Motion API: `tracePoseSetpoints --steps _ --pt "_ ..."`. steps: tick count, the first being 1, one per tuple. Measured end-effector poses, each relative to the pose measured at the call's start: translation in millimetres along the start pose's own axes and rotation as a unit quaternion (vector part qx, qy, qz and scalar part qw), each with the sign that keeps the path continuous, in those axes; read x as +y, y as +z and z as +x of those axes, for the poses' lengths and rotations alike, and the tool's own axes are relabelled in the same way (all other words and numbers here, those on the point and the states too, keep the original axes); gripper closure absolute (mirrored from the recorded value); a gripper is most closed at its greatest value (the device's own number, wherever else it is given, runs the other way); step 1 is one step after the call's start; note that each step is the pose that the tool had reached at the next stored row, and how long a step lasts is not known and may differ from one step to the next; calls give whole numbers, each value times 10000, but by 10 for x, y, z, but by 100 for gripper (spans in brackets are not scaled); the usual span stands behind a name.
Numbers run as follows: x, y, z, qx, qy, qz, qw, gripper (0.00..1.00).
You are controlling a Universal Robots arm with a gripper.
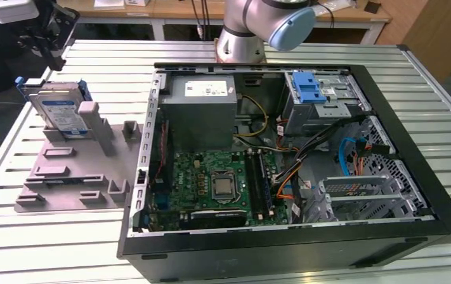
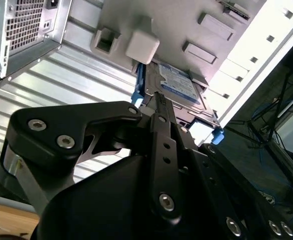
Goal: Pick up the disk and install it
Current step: 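Reach for the disk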
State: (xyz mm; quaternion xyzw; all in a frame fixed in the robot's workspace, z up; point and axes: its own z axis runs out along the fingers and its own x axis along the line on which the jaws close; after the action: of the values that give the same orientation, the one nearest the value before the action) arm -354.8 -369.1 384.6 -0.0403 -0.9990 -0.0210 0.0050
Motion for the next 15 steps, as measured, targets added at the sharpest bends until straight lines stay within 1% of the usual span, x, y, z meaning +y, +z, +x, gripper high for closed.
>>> tracePoseSetpoints --steps 7,15 --pt "13 19 187 -1 -1 0 10000 89" --pt "61 51 394 0 -1 0 10000 89"
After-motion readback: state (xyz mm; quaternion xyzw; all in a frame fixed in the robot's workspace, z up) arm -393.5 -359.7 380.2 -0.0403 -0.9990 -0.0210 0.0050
